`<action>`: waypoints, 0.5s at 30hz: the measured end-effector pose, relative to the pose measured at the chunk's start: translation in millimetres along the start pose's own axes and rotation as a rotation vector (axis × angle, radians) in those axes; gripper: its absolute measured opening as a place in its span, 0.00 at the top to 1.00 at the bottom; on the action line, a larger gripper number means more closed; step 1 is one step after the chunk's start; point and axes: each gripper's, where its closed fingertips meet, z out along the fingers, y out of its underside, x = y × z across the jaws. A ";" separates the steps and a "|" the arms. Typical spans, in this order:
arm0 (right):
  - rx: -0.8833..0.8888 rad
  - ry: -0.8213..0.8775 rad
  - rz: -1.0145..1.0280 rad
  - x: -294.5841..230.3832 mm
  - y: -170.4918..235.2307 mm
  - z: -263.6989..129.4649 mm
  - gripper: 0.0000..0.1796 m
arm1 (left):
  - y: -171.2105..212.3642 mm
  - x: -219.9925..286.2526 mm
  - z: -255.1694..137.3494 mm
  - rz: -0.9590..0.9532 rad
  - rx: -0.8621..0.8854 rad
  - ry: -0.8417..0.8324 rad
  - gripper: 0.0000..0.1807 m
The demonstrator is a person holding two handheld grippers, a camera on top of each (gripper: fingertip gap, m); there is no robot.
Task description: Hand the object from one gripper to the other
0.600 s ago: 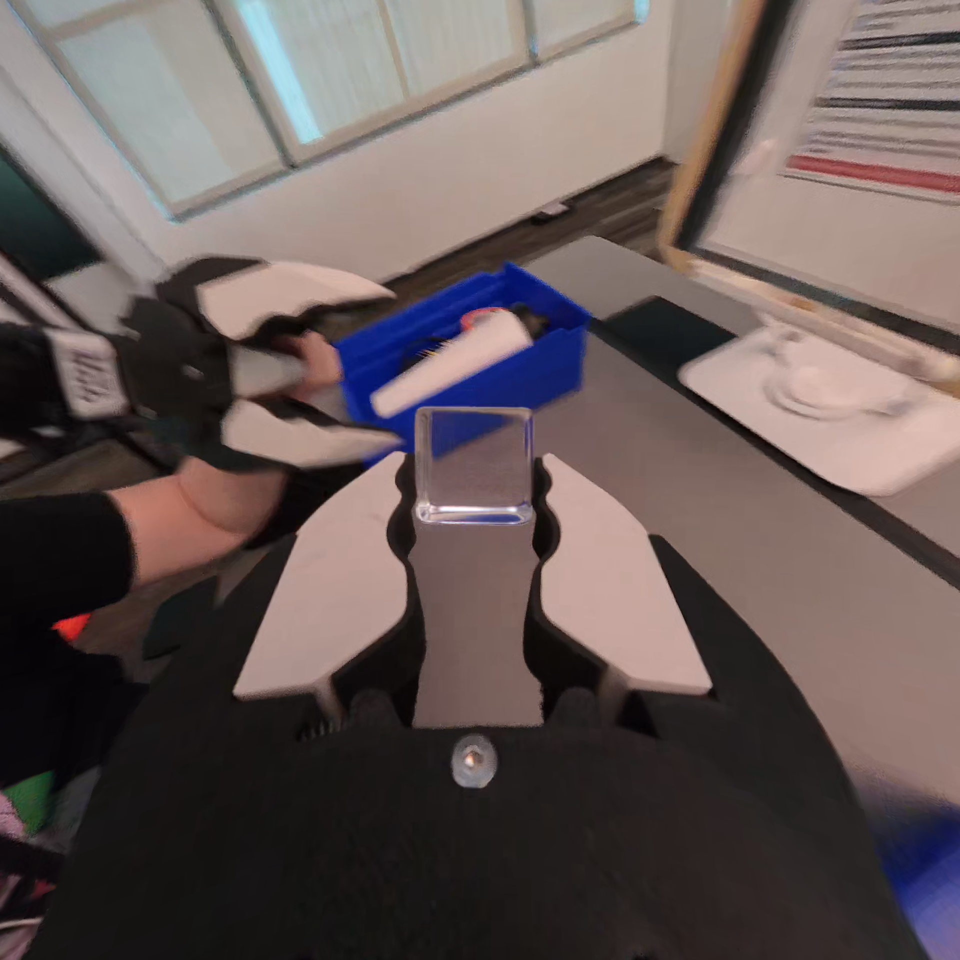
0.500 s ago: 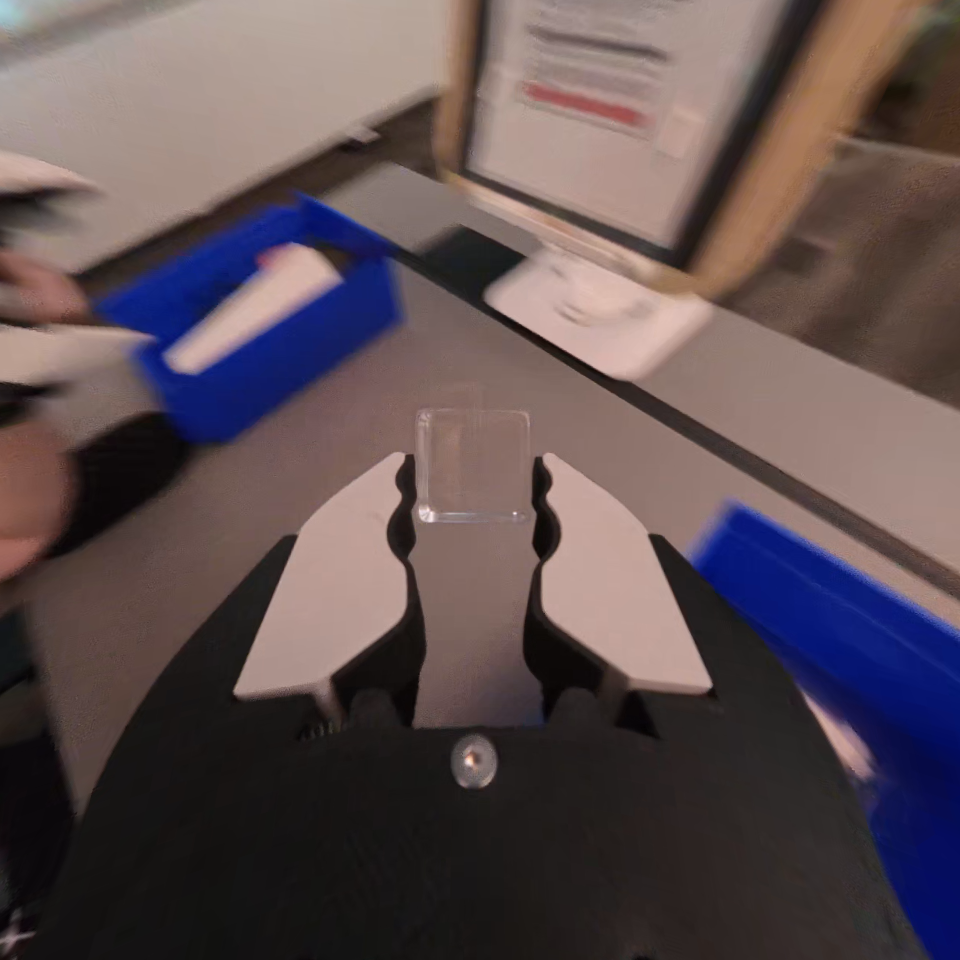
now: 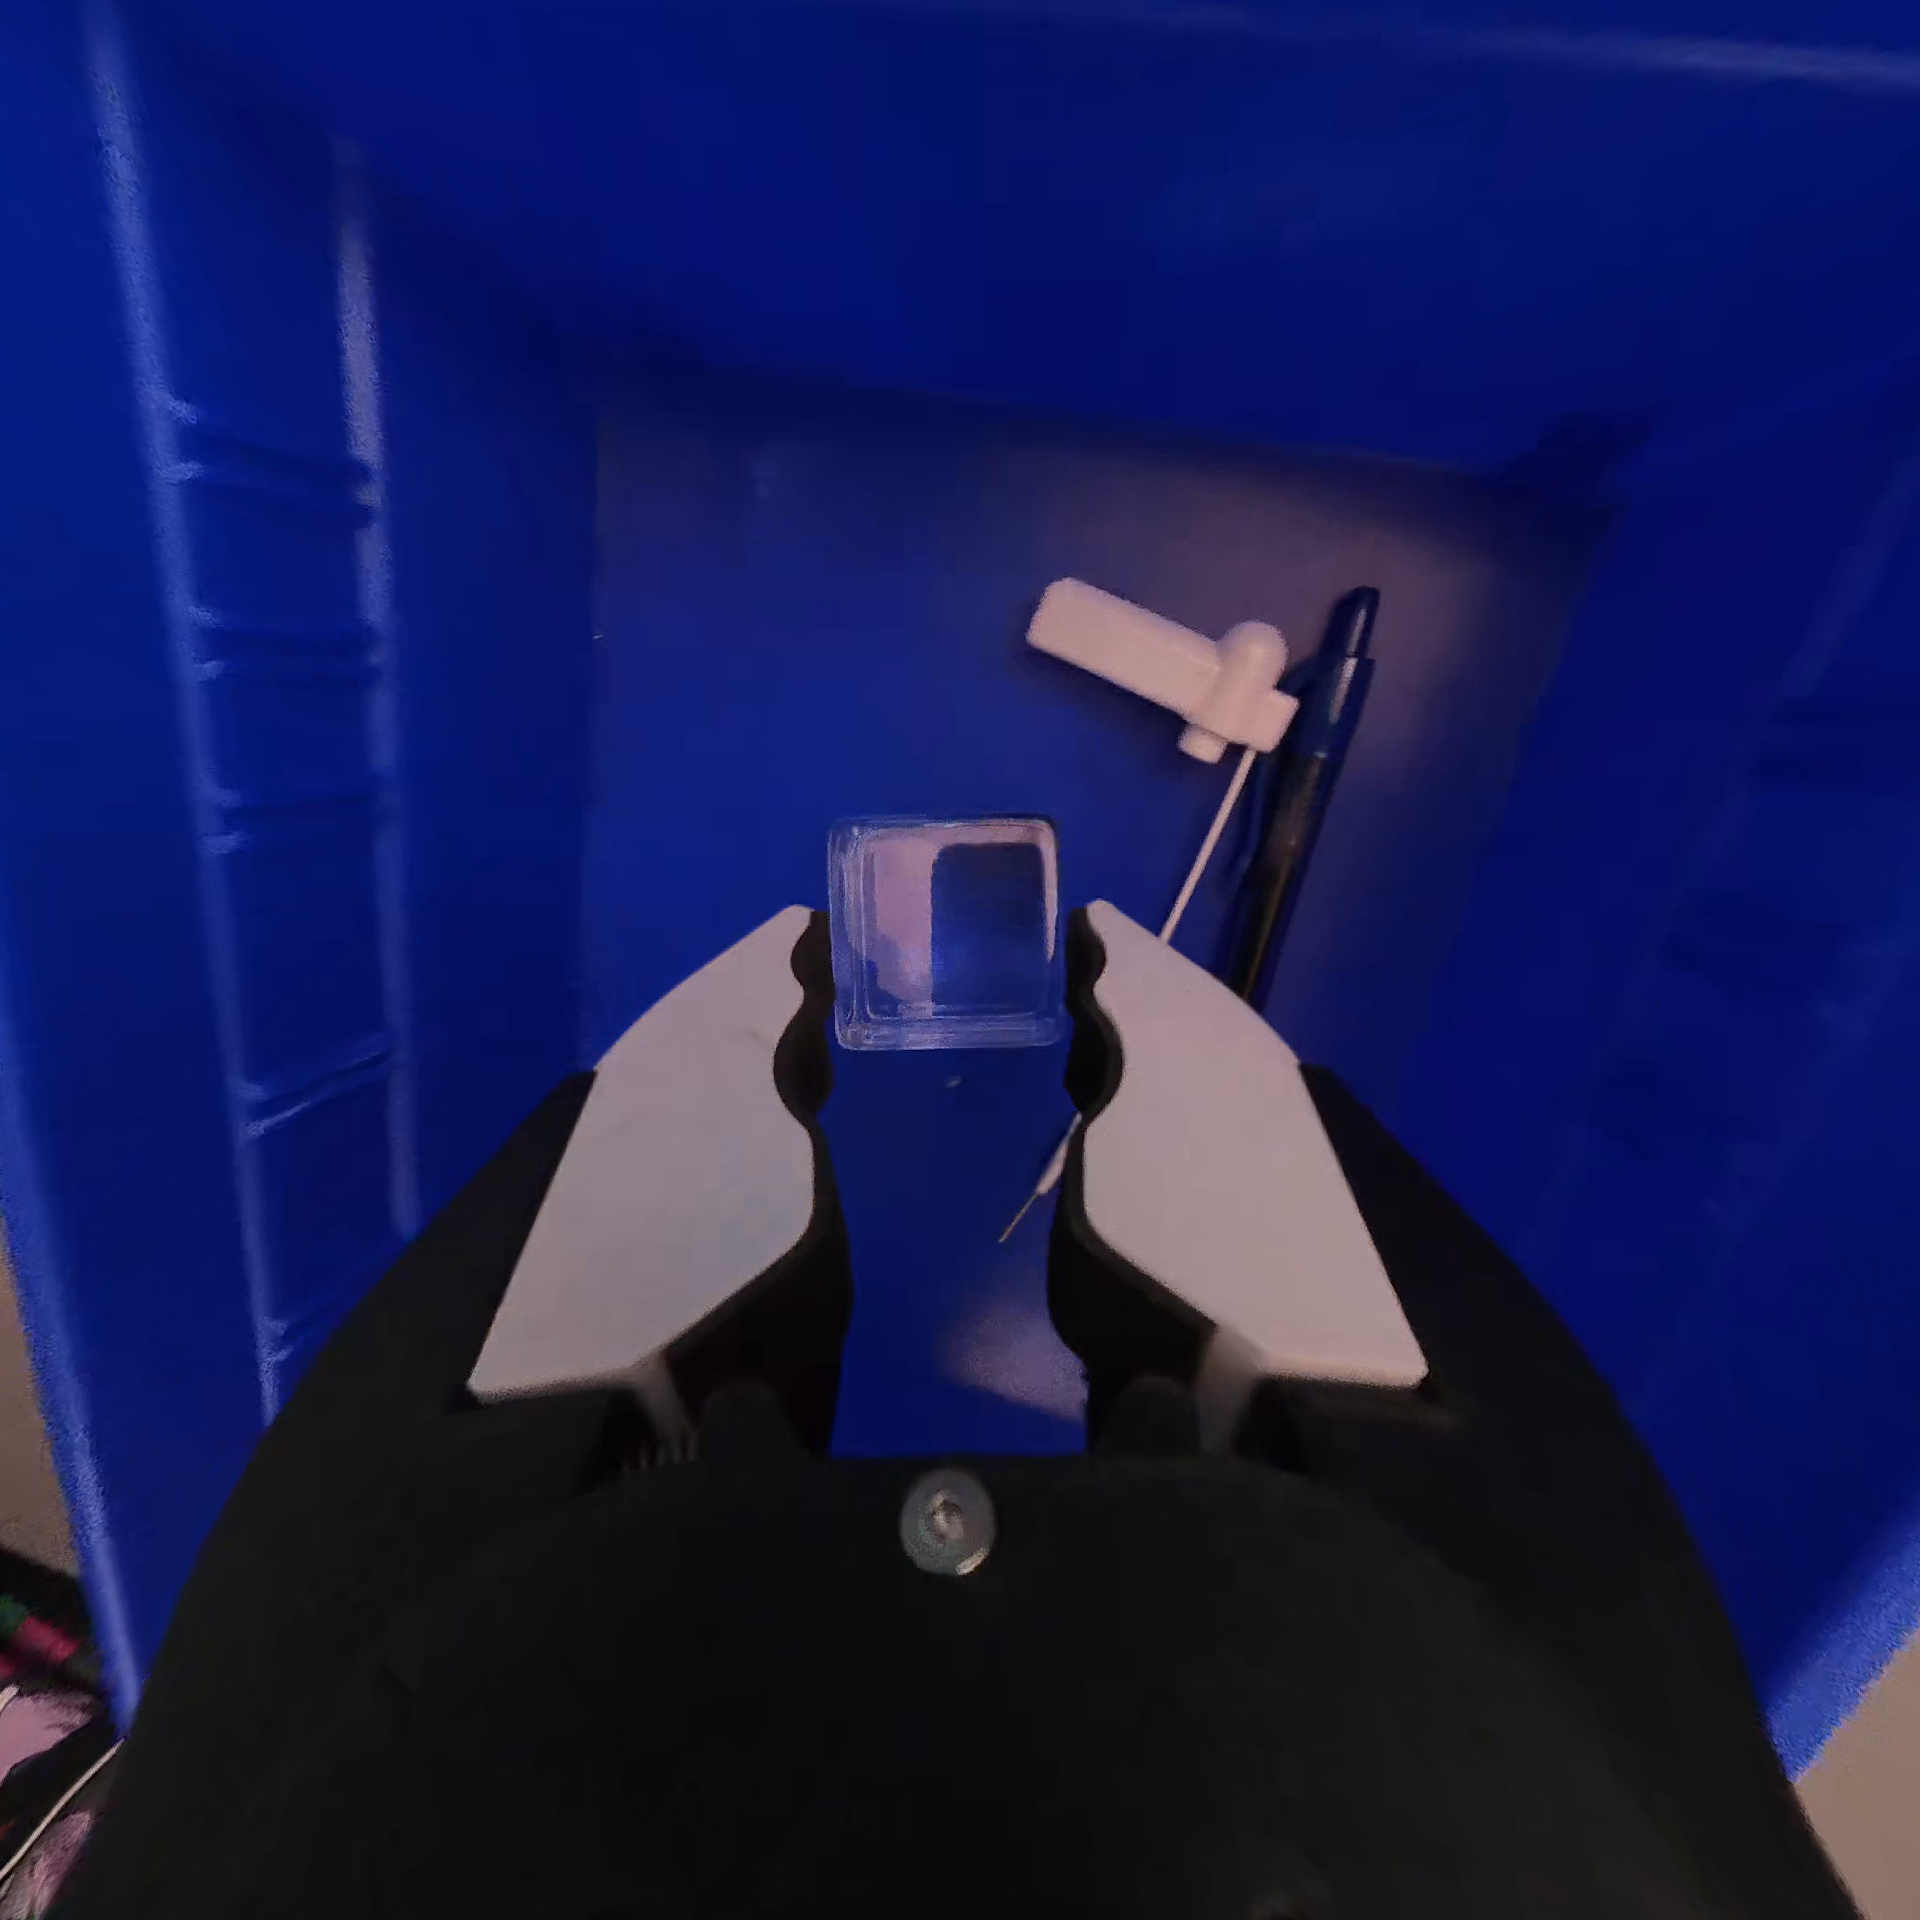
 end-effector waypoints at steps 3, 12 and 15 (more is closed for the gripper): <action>0.009 0.069 -0.001 10.4 -3.3 3.9 0.75 | 8.1 -4.0 0.7 -0.009 -0.033 0.000 0.72; 0.166 0.154 -0.042 9.4 -23.8 -33.8 0.71 | 75.9 -46.4 -14.6 -0.164 -0.280 -0.013 0.71; 0.310 0.138 -0.081 -4.9 -38.6 -66.9 0.72 | 126.6 -60.9 -28.0 -0.302 -0.442 0.013 0.72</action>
